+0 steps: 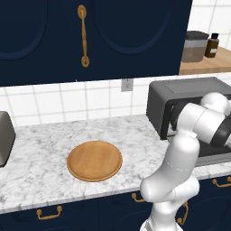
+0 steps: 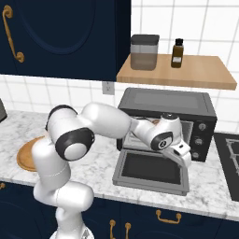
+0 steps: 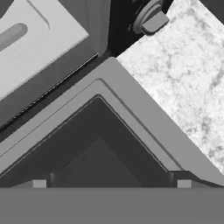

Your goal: Pick up the kebab skewer and baguette bread, and place them inside the toaster oven. Close the toaster oven door and start by setting the timer.

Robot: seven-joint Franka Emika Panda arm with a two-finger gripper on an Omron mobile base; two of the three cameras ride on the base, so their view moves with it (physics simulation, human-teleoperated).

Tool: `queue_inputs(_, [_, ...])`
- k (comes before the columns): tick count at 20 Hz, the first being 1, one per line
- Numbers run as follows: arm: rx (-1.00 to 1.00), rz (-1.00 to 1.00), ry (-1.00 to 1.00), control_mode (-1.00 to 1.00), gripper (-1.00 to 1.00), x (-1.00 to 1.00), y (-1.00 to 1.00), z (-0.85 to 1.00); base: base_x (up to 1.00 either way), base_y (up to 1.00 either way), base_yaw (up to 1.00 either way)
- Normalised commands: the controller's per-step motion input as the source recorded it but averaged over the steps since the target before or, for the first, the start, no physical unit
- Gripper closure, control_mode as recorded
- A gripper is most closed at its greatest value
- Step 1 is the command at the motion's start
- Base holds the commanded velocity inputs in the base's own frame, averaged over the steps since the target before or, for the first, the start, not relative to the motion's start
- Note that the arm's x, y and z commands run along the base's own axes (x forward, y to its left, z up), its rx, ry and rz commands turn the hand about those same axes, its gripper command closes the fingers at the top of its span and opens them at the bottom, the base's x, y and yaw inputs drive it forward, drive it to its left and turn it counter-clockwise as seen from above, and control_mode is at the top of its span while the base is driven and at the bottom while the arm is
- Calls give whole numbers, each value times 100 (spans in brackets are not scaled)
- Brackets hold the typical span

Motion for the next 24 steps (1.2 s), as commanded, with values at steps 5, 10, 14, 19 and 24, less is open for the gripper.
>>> queue_inputs(5, [1, -20, 0, -100, -100, 14, 17, -1, 0, 0, 0])
queue_inputs(10, [3, -20, 0, -100, -100, 7, 27, 0, 0, 0, 0])
queue_inputs(14, [4, -18, 0, -100, -100, 1, 28, 0, 0, 0, 0])
queue_inputs(19, [3, -14, 0, -100, -100, -25, 6, 1, 0, 0, 0])
queue_inputs(24, [4, -4, 0, -100, -100, -88, 0, 16, 0, 0, 0])
